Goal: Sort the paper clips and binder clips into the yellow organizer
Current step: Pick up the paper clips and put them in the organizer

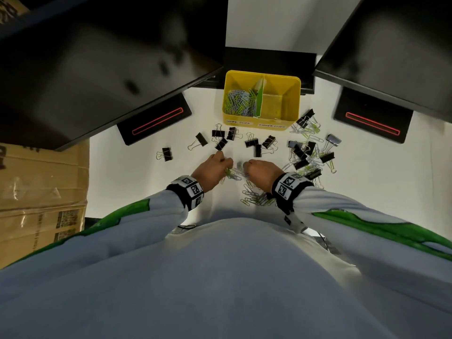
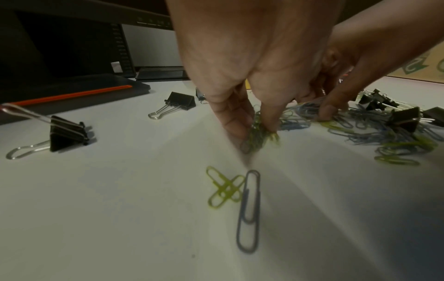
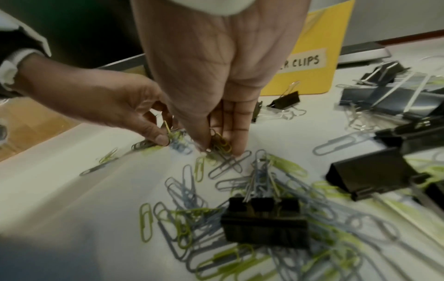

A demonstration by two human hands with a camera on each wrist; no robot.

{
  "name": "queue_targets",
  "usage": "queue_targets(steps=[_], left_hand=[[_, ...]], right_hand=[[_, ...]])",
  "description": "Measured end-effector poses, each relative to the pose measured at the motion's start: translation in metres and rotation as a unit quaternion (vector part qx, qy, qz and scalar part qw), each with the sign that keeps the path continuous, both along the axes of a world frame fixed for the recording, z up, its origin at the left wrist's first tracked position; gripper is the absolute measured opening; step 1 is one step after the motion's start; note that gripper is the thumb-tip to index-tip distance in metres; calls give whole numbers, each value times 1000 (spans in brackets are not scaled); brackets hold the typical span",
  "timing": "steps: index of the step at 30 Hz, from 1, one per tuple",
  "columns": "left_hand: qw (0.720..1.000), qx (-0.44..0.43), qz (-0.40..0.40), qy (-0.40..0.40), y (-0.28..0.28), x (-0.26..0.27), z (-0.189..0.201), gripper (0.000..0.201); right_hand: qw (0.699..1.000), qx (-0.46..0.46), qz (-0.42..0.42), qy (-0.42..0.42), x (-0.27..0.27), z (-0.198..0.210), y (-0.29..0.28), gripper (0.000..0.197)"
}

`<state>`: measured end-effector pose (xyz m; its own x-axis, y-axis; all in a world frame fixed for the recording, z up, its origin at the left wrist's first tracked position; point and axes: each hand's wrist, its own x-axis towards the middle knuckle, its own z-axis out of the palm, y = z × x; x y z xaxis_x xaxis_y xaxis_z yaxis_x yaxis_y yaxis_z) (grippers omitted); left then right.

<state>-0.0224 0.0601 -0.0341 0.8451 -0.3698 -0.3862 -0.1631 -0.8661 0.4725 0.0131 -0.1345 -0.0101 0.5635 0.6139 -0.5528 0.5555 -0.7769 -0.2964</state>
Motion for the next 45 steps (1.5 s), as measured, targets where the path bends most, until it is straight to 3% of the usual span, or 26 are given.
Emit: queue_targets(steps=[3,6,13,15,17,20,23,27,31,36,38,40,42,45], left_hand=[[1000,-15,22,12,1,3,3,22],[998,-27,49,30,1,5,10,23],[986,-92,135,34,2,7,22,18],[977,-136,164,13,-1,11,38,15],[967,-173,186,0,-7,22,56,12],[939,-241,245,-7,-14,48,82,10],[937,-228,258,-62,-17,85,105,11],[923,-221,299,-103,-25,142,118,12],[941,-161,284,-87,-31,169,99,18],[965,-109,209,-117,-28,130,94,19],[973,-117,176,-96,-17,97,88,11],[987,-79,136,-24,1,63,72,8],[993,10,105,60,22,30,56,19],[974,149,88,149,42,-15,36,53]], right_hand=[[998,34,-46,15,9,12,-16,6],[987,117,-104,17,23,37,-24,6],[911,294,-289,-6,88,96,4,4],[894,296,-337,-17,113,97,18,5],[897,263,-356,-8,132,91,31,7],[918,206,-337,6,146,80,38,17],[927,202,-315,-34,139,74,23,34],[915,260,-295,-88,97,65,-13,24],[960,197,-198,-24,52,43,-33,21],[997,48,-52,32,26,21,-26,36],[995,32,-78,55,20,12,-19,52],[995,18,-80,61,15,3,-11,68],[997,1,-64,44,10,1,1,73],[999,-5,-42,13,0,-3,22,78]])
